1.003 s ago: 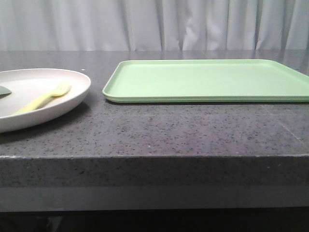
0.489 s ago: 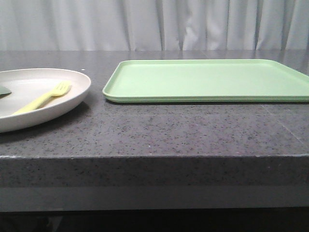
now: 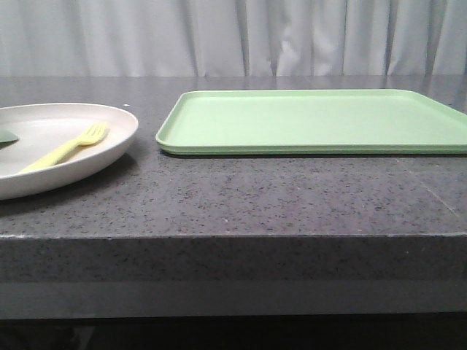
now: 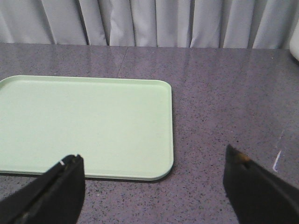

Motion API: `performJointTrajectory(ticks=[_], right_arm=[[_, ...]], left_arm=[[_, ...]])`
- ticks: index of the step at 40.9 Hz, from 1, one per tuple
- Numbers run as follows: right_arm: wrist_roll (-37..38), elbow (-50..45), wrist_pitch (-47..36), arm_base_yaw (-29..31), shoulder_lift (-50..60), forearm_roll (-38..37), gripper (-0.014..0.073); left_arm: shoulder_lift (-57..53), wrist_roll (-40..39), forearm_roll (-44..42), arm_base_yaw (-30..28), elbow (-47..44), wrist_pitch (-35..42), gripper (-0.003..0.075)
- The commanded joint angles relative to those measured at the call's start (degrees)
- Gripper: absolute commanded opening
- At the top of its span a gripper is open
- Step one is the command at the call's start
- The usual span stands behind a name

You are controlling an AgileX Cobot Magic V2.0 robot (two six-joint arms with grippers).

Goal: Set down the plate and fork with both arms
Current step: 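Lower the left gripper to the plate rim and close on it, then lift the cream plate with the left gripper and carry it over the tray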

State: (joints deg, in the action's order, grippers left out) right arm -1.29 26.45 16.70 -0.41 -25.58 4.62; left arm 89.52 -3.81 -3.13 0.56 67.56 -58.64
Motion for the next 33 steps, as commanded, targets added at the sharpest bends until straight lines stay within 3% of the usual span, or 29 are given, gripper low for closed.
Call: performJointTrajectory(ticks=[1, 21, 33], right_arm=[[-0.50, 2.08, -4.42, 0.12, -0.68, -0.43, 0.0624], [-0.50, 2.08, -4.42, 0.12, -0.68, -0.43, 0.0624], [-0.50, 2.08, -4.42, 0.12, -0.68, -0.43, 0.0624]], left_arm=[[-1.38, 0.01, 0.57, -0.03, 1.61, 1.23, 0.0594], [-1.38, 0.01, 3.13, -0.03, 1.61, 1.43, -0.0006], [-1.64, 0.93, 3.13, -0.13, 1.65, 0.85, -0.0018]])
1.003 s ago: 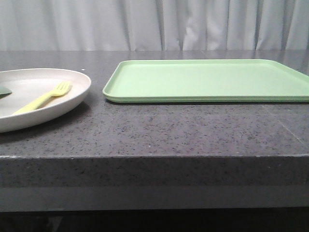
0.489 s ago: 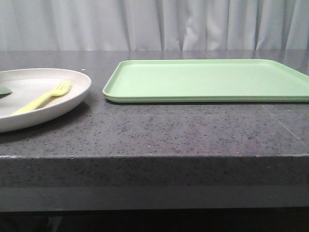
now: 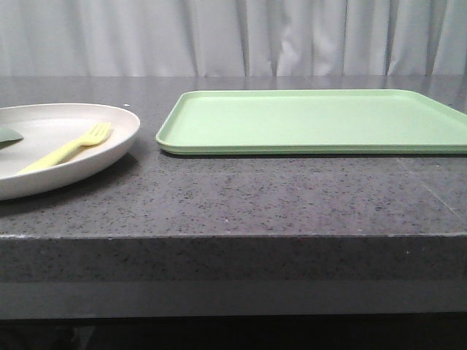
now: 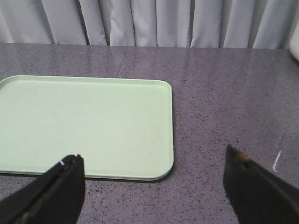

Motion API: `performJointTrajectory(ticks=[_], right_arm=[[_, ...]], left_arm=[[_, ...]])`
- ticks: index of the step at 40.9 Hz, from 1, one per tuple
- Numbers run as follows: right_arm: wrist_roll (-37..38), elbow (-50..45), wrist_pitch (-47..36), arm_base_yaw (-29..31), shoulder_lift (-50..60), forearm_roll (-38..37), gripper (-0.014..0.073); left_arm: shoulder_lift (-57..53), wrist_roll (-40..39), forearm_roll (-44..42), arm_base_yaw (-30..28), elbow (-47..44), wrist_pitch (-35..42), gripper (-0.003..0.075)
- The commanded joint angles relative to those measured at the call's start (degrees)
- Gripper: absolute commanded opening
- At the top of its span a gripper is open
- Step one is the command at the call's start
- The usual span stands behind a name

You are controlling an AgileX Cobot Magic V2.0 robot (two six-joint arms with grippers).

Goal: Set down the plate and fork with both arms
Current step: 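Lift the cream plate with the left gripper and carry it over the tray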

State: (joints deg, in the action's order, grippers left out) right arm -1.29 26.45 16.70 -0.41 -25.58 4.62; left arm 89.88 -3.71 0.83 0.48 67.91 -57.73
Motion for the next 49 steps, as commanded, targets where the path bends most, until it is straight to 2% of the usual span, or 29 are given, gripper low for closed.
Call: performJointTrajectory(ticks=[1, 10, 25, 32, 39, 49], right_arm=[[-0.50, 2.08, -4.42, 0.12, -0.68, -0.43, 0.0624], [-0.50, 2.08, -4.42, 0.12, -0.68, -0.43, 0.0624], [-0.50, 2.08, -4.42, 0.12, -0.68, -0.43, 0.0624], [-0.50, 2.08, -4.42, 0.12, -0.68, -0.43, 0.0624], [-0.50, 2.08, -4.42, 0.12, -0.68, -0.43, 0.0624], [-0.50, 2.08, -4.42, 0.12, -0.68, -0.43, 0.0624]], left_arm=[[-2.14, 0.84, -0.52, -0.08, 1.30, -0.05, -0.0018], [-4.17, 4.34, 4.80, -3.39, 1.39, 0.59, -0.0018], [-6.68, 16.74, 27.23, -13.82, 1.39, 1.17, -0.0018], [-7.82, 20.72, 35.52, -16.67, 1.39, 0.73, -0.0018], [-7.91, 20.87, 38.37, -15.31, 2.96, 1.46, -0.0018], [-4.32, 14.91, 37.88, -5.60, 10.86, 3.79, -0.0018]])
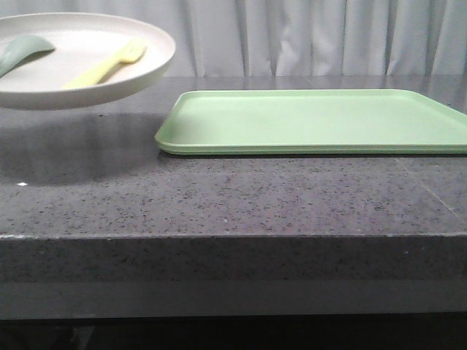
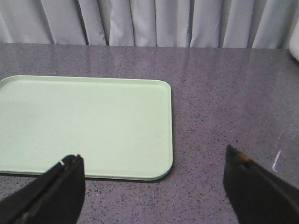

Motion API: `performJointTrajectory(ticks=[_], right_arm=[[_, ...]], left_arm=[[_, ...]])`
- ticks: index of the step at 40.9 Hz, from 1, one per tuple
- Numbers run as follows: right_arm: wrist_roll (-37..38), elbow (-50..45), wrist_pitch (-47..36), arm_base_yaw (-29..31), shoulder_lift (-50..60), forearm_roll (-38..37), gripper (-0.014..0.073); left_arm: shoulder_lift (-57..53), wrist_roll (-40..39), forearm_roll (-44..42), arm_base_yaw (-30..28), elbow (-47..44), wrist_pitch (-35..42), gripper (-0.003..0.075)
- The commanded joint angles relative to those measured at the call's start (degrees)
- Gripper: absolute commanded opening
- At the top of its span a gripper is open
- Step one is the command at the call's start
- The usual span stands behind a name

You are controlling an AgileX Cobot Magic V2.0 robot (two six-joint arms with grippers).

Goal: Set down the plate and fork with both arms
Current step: 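Lift the cream plate with the left gripper and carry it over the tray, then lower the plate onto the tray, open the left gripper and withdraw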

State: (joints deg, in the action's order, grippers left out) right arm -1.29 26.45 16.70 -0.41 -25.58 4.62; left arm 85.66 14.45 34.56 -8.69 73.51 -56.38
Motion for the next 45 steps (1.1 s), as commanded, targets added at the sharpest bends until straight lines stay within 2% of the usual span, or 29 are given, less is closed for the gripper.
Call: performJointTrajectory(ticks=[1, 13, 21, 34, 45], right_arm=[[-0.50, 2.08, -4.42, 0.12, -0.68, -0.43, 0.0624], [-0.50, 2.08, -4.42, 0.12, -0.68, -0.43, 0.0624], [-0.50, 2.08, -4.42, 0.12, -0.68, -0.43, 0.0624], [-0.50, 2.08, -4.42, 0.12, -0.68, -0.43, 0.0624], [-0.50, 2.08, -4.42, 0.12, -0.68, -0.43, 0.0624]], left_arm=[[0.91, -4.06, 4.00, 4.68, 6.80, 2.44, -0.0018], [14.16, -15.04, -4.46, 21.60, 24.10, 1.81, -0.0018], [25.24, -18.81, -5.10, 29.37, 36.86, 1.81, -0.0018], [37.94, -23.92, -5.21, 33.48, 51.66, 0.43, -0.0018], [40.43, -25.35, -5.86, 33.61, 52.09, -0.25, -0.0018]])
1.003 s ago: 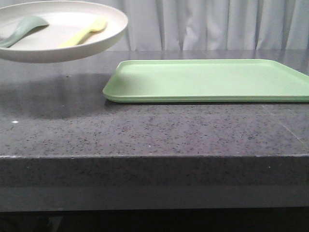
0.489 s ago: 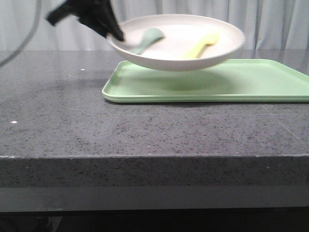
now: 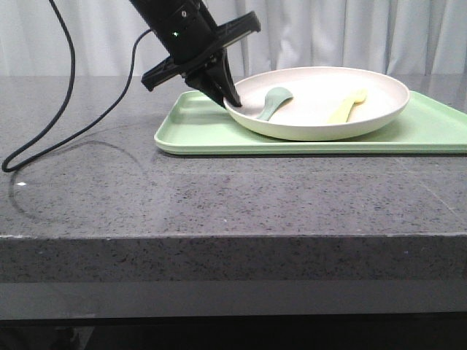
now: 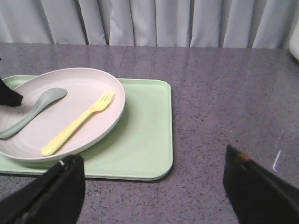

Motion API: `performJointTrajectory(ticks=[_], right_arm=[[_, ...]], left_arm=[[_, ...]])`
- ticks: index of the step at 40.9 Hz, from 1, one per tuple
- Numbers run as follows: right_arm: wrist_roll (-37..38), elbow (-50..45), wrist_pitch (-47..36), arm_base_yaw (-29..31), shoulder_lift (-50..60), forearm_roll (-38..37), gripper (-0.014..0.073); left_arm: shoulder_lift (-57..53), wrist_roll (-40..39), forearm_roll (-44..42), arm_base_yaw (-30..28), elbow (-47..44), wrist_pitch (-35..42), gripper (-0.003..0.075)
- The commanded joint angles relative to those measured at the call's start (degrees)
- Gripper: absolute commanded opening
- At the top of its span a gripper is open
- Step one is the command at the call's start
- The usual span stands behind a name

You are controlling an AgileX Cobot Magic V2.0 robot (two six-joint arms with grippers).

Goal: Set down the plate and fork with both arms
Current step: 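Lower the plate onto the tray, open the left gripper and withdraw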

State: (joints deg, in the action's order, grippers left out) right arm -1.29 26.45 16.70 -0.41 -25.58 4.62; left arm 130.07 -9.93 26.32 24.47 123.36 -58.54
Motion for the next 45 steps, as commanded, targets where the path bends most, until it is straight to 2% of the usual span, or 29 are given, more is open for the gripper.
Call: performJointTrajectory(ticks=[1, 4, 7, 10, 14, 17, 20, 25, 29, 32, 38, 45], right_arm=[[-0.50, 2.08, -4.42, 0.12, -0.68, -0.43, 0.0624], [-0.50, 2.08, -4.42, 0.12, -0.68, -0.43, 0.0624], [-0.50, 2.08, -4.42, 0.12, -0.68, -0.43, 0.0624], [-0.50, 2.08, -4.42, 0.12, -0.68, -0.43, 0.0624], [-0.50, 2.08, -4.42, 0.12, -0.68, -0.43, 0.0624], [-0.50, 2.08, -4.42, 0.12, -0.68, -0.43, 0.0624], [-0.50, 2.08, -4.42, 0.12, -0.68, -0.43, 0.0624], [-0.50, 2.08, -4.42, 0.12, -0.68, -0.43, 0.0624], [-0.50, 2.08, -4.42, 0.12, -0.68, -0.43, 0.0624], [-0.50, 2.08, -4.42, 0.12, -0.68, -0.43, 0.0624], [-0.50, 2.08, -4.42, 0.12, -0.68, -0.43, 0.0624], [-0.50, 2.08, -4.42, 0.12, -0.68, -0.43, 0.0624]], left_arm=[[-3.98, -0.97, 2.37, 0.59, 2.24, 2.02, -0.0018], [-3.98, -0.97, 2.37, 0.83, 2.24, 2.72, -0.0010], [-3.98, -0.97, 2.37, 0.88, 2.24, 2.81, 0.0035], [-3.98, -0.97, 2.37, 0.88, 2.24, 2.81, 0.0125], [-3.98, -0.97, 2.37, 0.88, 2.48, 2.81, 0.0296], [-3.98, -0.15, 2.37, 0.57, 3.37, 2.01, 0.0394], [-4.08, 0.48, 2.37, -0.16, 5.80, -0.89, 0.0423], [-4.29, 2.63, 2.37, -1.33, 11.91, -7.34, 0.0411], [-4.29, 3.37, 1.98, -1.72, 16.75, -12.27, 0.0345], [-4.29, 4.24, 1.22, -1.72, 19.04, -14.34, 0.0251], [-4.77, 4.24, 1.18, -1.72, 19.66, -14.34, -0.0008], [-6.64, 6.30, 1.07, -1.52, 18.53, -14.34, -0.0018]])
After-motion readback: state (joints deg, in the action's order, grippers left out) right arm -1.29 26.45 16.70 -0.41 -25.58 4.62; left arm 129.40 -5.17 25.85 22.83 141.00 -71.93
